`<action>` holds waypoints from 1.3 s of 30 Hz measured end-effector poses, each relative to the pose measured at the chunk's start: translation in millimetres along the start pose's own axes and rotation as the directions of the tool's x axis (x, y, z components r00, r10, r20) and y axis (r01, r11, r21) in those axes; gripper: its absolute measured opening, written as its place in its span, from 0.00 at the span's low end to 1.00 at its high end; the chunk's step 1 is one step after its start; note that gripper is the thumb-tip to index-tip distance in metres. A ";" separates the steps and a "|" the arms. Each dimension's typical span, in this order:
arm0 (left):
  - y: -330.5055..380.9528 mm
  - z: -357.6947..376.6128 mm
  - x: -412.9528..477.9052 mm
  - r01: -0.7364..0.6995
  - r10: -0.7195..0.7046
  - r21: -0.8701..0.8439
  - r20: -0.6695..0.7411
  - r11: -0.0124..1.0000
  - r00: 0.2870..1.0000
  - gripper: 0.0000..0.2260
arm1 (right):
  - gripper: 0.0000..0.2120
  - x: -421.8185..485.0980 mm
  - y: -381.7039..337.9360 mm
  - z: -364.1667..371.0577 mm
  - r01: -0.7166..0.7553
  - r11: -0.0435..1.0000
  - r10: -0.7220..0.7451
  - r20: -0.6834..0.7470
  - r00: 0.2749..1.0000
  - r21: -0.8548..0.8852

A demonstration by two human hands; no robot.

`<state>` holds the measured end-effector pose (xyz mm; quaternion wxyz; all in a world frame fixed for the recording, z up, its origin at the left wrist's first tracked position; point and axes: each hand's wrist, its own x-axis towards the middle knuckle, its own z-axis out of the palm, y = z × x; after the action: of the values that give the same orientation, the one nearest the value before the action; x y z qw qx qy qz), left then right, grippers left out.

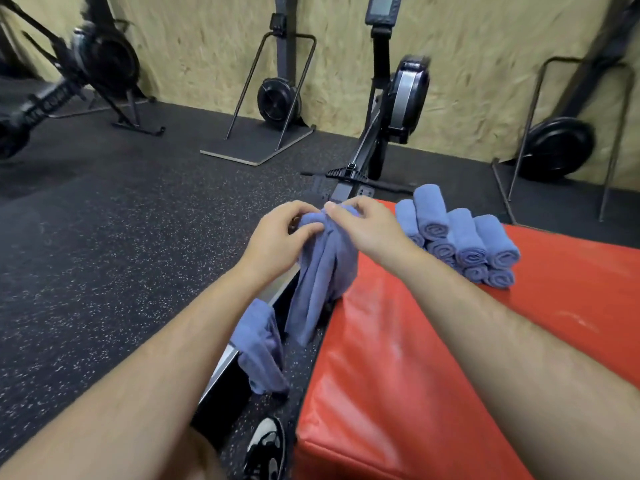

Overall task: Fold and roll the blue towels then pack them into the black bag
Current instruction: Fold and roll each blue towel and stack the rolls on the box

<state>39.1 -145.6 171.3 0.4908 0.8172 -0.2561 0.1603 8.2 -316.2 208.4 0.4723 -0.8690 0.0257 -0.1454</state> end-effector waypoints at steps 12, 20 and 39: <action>84.0 75.5 31.3 0.163 -0.174 -0.118 -0.092 0.980 0.981 0.09 | 0.06 -48.8 52.0 -151.0 -0.049 0.999 0.041 -0.462 0.886 -0.003; 94.0 104.1 39.4 0.527 -0.537 -0.162 -0.023 0.834 0.843 0.06 | 0.15 -91.5 107.1 -195.5 -0.293 0.887 0.402 -0.284 0.871 0.357; 120.4 47.1 70.0 0.323 -0.406 -0.404 -0.137 0.856 0.904 0.02 | 0.20 -84.6 62.2 -258.4 -0.160 0.679 0.283 -0.054 0.957 0.717</action>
<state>27.5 -252.2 271.9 0.6830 0.7204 -0.0663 0.1009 -138.5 -545.3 269.8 0.7785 -0.5978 0.1116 -0.1550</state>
